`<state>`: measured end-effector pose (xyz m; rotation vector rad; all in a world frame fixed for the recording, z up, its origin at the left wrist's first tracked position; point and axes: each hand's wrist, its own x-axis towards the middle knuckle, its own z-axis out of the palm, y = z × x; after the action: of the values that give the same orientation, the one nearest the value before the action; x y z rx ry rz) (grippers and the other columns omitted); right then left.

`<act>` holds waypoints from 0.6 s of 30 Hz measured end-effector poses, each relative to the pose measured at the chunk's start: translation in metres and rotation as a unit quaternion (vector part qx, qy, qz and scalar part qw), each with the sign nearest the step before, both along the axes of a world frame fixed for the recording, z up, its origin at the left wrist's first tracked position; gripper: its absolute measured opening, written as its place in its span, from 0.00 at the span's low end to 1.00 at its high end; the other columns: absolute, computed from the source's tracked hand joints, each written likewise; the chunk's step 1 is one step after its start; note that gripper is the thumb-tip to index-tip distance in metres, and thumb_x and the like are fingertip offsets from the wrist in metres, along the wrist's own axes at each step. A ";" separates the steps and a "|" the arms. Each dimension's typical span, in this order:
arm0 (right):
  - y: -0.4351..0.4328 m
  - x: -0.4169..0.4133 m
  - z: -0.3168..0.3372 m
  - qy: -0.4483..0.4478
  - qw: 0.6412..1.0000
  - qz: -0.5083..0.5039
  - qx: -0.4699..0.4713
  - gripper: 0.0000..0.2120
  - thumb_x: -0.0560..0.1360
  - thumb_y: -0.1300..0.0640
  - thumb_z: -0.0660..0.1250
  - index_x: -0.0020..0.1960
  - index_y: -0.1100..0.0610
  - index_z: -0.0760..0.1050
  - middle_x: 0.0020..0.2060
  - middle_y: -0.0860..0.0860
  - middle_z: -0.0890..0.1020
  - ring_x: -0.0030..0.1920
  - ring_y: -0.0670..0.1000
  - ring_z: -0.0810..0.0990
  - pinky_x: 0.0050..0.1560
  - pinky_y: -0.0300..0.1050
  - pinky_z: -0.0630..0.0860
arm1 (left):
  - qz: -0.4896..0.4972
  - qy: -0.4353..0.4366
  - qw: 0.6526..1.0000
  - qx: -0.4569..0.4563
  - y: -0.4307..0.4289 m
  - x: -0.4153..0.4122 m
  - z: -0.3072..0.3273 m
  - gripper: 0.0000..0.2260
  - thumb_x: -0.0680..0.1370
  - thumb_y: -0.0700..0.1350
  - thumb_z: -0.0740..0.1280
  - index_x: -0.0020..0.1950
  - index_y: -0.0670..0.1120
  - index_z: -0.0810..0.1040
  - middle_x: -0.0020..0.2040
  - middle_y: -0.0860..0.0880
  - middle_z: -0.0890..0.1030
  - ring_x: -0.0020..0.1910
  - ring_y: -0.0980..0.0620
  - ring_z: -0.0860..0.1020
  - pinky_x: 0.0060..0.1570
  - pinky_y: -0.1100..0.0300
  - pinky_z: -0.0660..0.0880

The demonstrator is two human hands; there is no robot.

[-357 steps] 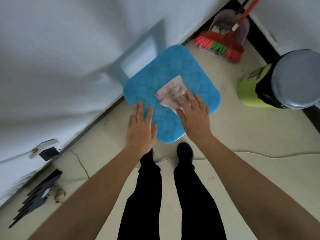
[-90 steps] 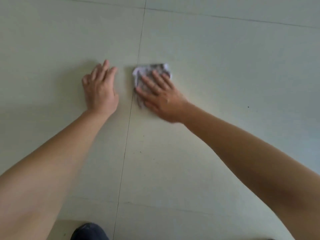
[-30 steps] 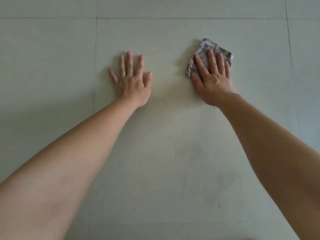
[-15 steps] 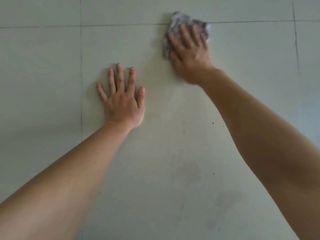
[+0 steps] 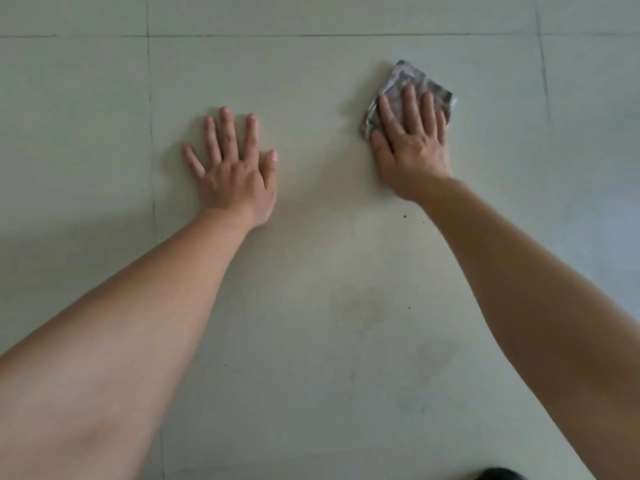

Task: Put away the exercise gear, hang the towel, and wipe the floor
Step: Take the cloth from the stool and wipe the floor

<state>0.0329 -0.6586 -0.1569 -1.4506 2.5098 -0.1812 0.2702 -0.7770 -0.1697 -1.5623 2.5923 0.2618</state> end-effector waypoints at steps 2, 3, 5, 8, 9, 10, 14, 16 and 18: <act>0.045 0.058 -0.003 0.011 0.996 0.082 -0.036 0.27 0.84 0.42 0.51 0.81 0.48 0.60 0.80 0.60 0.56 0.80 0.66 0.51 0.79 0.63 0.49 | -0.001 -0.008 1.000 0.018 -0.001 0.000 0.002 0.28 0.83 0.59 0.46 0.81 0.53 0.48 0.82 0.46 0.44 0.80 0.43 0.43 0.73 0.32 0.43; 0.072 0.090 -0.002 0.007 0.991 0.125 -0.042 0.27 0.84 0.43 0.52 0.81 0.49 0.60 0.80 0.60 0.56 0.80 0.66 0.51 0.78 0.63 0.50 | -0.004 -0.011 1.000 0.027 -0.002 0.000 0.002 0.28 0.83 0.60 0.46 0.81 0.53 0.48 0.82 0.46 0.44 0.80 0.43 0.43 0.73 0.32 0.42; 0.118 0.139 0.002 -0.005 0.977 0.212 -0.016 0.26 0.85 0.43 0.52 0.81 0.48 0.57 0.81 0.58 0.53 0.81 0.64 0.47 0.79 0.62 0.48 | -0.013 0.000 0.999 0.048 -0.007 0.002 0.006 0.27 0.83 0.60 0.47 0.81 0.53 0.48 0.82 0.46 0.43 0.80 0.43 0.42 0.72 0.32 0.42; 0.138 0.131 0.007 -0.007 0.946 0.324 -0.010 0.26 0.85 0.42 0.52 0.81 0.46 0.57 0.81 0.55 0.54 0.81 0.61 0.48 0.79 0.61 0.50 | -0.029 0.057 0.996 0.069 -0.007 0.018 0.016 0.26 0.84 0.57 0.50 0.81 0.52 0.53 0.82 0.43 0.45 0.80 0.42 0.45 0.75 0.36 0.44; 0.137 0.114 0.006 0.011 0.929 0.370 -0.009 0.25 0.85 0.43 0.53 0.80 0.47 0.60 0.81 0.55 0.58 0.81 0.61 0.51 0.79 0.62 0.53 | -0.039 0.071 0.995 0.059 0.000 0.029 0.019 0.25 0.84 0.56 0.51 0.81 0.51 0.56 0.81 0.42 0.46 0.80 0.41 0.46 0.75 0.38 0.45; 0.134 0.093 0.005 0.046 0.915 0.400 -0.017 0.23 0.86 0.45 0.55 0.79 0.49 0.65 0.79 0.56 0.63 0.80 0.63 0.55 0.77 0.64 0.56 | -0.053 0.076 0.995 0.045 0.011 0.041 0.022 0.26 0.83 0.56 0.51 0.80 0.50 0.58 0.81 0.41 0.48 0.80 0.40 0.48 0.75 0.39 0.47; 0.130 0.016 0.015 0.021 0.994 0.100 0.029 0.25 0.85 0.39 0.50 0.81 0.41 0.54 0.82 0.55 0.53 0.81 0.61 0.49 0.79 0.62 0.49 | -0.084 0.073 0.993 0.034 0.074 0.087 0.027 0.27 0.81 0.57 0.51 0.79 0.49 0.62 0.81 0.41 0.52 0.79 0.39 0.52 0.74 0.39 0.50; 0.130 0.022 0.017 -0.026 0.997 -0.020 0.064 0.28 0.83 0.37 0.46 0.81 0.41 0.50 0.82 0.54 0.47 0.81 0.60 0.43 0.80 0.57 0.42 | -0.082 0.069 0.994 0.033 0.096 0.102 0.025 0.26 0.81 0.56 0.51 0.79 0.49 0.62 0.81 0.41 0.53 0.79 0.40 0.53 0.74 0.38 0.51; 0.136 0.057 0.016 -0.018 0.999 -0.013 0.048 0.29 0.83 0.38 0.44 0.82 0.46 0.54 0.82 0.58 0.49 0.81 0.64 0.45 0.79 0.60 0.43 | -0.076 0.052 0.995 0.034 0.106 0.109 0.019 0.26 0.81 0.56 0.50 0.79 0.50 0.62 0.81 0.41 0.54 0.79 0.40 0.53 0.74 0.38 0.50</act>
<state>0.0903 -0.5223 -0.1412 -1.3662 2.4742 -0.0878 0.3796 -0.6709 -0.1508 -1.3557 2.7321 0.4220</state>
